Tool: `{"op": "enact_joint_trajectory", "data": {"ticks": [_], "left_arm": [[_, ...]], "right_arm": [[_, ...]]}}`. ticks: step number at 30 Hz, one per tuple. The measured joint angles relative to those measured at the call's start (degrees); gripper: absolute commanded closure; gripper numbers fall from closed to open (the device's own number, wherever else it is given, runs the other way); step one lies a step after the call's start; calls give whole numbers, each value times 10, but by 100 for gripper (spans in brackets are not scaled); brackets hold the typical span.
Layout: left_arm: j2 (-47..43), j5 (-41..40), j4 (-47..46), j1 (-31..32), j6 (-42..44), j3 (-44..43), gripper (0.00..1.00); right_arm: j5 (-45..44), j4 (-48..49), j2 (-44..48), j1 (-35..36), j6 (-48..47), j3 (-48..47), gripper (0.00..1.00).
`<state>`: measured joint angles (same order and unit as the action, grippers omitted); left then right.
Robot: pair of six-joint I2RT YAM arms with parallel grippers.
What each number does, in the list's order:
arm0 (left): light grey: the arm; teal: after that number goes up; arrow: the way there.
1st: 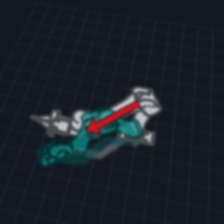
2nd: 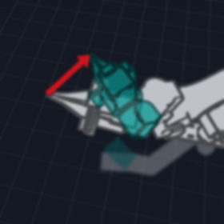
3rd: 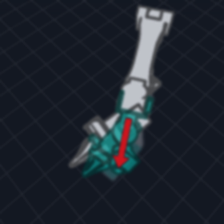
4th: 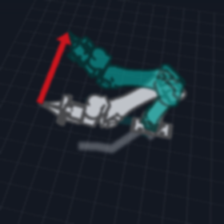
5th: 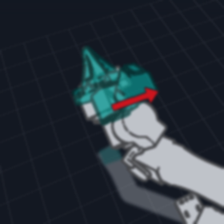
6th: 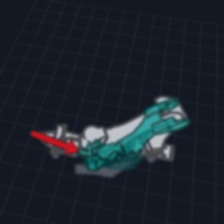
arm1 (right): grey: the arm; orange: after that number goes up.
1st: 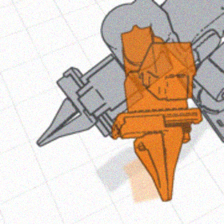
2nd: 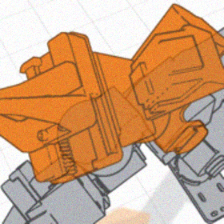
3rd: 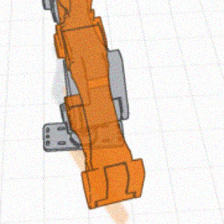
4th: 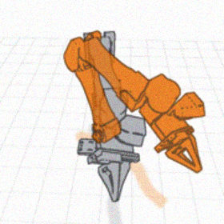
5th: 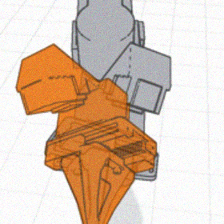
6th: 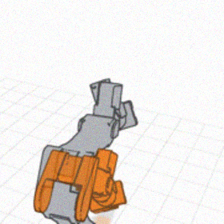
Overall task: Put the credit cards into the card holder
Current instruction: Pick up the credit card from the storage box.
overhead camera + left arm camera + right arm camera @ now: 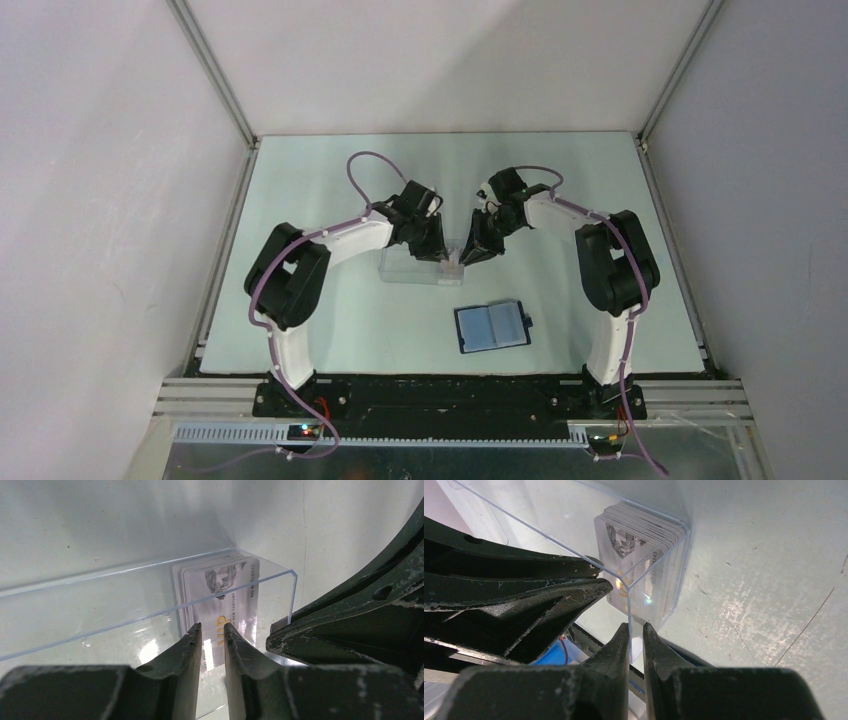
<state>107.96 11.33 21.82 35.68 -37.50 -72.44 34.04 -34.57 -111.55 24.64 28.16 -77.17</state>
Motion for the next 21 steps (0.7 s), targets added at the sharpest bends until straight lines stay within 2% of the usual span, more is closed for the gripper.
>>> {"op": "enact_joint_trajectory", "data": {"ticks": [6, 11, 14, 17, 21], "left_arm": [[0, -3, -2, 1, 0, 0, 62], [-2, -11, 4, 1, 1, 0, 61], [-2, -16, 7, 1, 1, 0, 64], [-2, -18, 10, 1, 1, 0, 72], [-2, -17, 11, 1, 2, 0, 74]], "right_arm": [[0, 0, 0, 0, -1, 0, 89], [2, -1, -1, 0, -4, -1, 89], [2, -3, -2, 0, -4, -3, 89], [3, -3, -3, -1, -6, -3, 89], [4, -3, -3, -1, -8, -3, 89]]}}
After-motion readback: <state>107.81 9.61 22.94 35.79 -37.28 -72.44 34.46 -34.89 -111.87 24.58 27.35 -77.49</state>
